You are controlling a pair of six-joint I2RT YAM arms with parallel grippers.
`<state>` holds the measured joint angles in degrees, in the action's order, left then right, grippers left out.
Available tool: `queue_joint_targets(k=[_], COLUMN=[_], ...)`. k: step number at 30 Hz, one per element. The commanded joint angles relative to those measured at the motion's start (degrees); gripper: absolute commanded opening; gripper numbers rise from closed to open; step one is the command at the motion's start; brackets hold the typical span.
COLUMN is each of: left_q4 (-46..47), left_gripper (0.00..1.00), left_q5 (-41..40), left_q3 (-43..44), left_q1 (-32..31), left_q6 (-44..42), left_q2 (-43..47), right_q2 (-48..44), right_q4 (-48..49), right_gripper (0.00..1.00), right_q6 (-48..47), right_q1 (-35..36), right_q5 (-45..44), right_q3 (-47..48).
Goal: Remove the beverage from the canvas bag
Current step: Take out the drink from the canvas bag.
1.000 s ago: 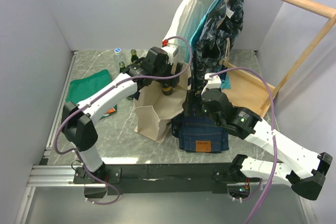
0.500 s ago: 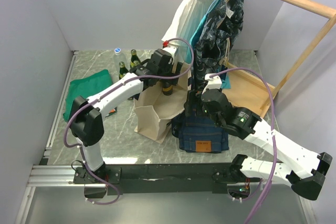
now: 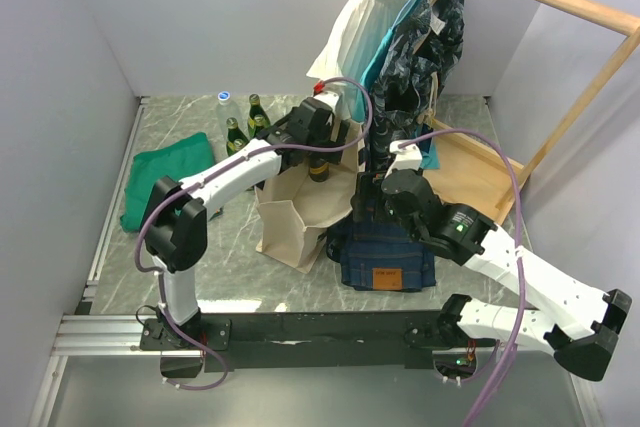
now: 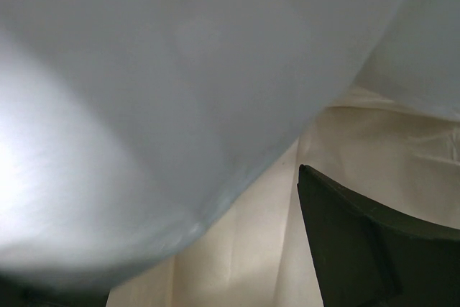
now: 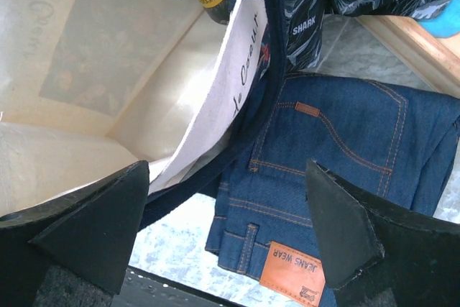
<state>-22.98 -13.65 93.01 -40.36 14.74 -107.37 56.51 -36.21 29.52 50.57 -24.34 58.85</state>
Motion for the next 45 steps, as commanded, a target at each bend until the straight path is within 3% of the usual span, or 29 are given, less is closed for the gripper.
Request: queue_joint_targets(k=[1,45], left_q4=[3.1,0.8], left_gripper=[0.96,0.99], left_q5=[-0.7,-0.4], left_q3=[2.2,2.0], left_q1=[0.4,2.7], left_q6=[1.3,3.9], left_q2=[-1.0,-2.3], right_q2=[0.6,2.4], right_q4=[0.0,0.8], right_gripper=[0.94,0.95], right_q6=[-0.8,-1.7], right_q1=[-0.6,-1.8], right_q5=[-1.9,-1.0], right_q3=[0.8,1.4])
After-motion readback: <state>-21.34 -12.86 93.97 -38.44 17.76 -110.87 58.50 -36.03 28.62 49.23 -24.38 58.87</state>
